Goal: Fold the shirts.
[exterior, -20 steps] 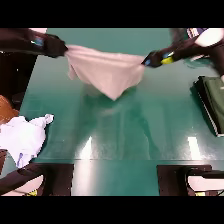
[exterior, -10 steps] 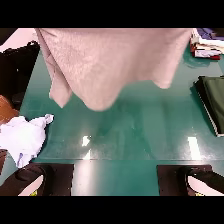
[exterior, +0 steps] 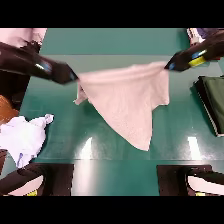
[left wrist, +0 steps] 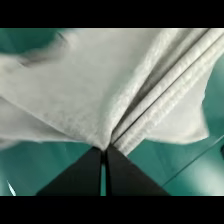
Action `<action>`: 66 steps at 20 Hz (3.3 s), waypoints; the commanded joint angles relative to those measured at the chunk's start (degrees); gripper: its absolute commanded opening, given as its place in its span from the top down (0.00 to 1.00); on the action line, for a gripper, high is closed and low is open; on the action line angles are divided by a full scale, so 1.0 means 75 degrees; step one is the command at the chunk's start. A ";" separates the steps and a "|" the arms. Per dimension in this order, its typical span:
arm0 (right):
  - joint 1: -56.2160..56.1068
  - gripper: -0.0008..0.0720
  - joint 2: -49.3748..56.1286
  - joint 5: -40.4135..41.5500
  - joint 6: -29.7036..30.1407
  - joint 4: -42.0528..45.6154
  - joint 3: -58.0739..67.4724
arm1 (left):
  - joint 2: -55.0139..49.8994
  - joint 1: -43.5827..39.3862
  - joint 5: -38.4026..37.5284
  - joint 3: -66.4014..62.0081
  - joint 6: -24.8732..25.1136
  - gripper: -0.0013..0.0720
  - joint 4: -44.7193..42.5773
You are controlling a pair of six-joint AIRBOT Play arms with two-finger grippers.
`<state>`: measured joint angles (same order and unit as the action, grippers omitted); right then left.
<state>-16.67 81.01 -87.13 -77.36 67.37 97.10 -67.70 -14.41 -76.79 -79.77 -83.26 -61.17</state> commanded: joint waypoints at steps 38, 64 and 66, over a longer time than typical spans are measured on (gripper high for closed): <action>-0.0953 0.97 0.1282 0.0880 0.0061 -0.0446 -0.1900 | -0.5520 -0.0067 0.3532 -0.2014 0.0766 0.37 0.0522; 0.1029 0.97 -0.4415 0.0997 -0.0023 -0.0367 -0.0635 | 0.1233 -0.0294 0.1116 -0.4768 0.0169 0.95 -0.0790; 0.1247 0.97 -0.4765 0.0871 -0.0026 -0.0367 0.0000 | 0.1985 -0.0294 0.1160 -0.4768 -0.0131 0.95 -0.0787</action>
<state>-9.61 50.37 -79.88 -77.52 64.05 91.68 -61.76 -16.69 -67.72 -115.39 -80.97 -66.46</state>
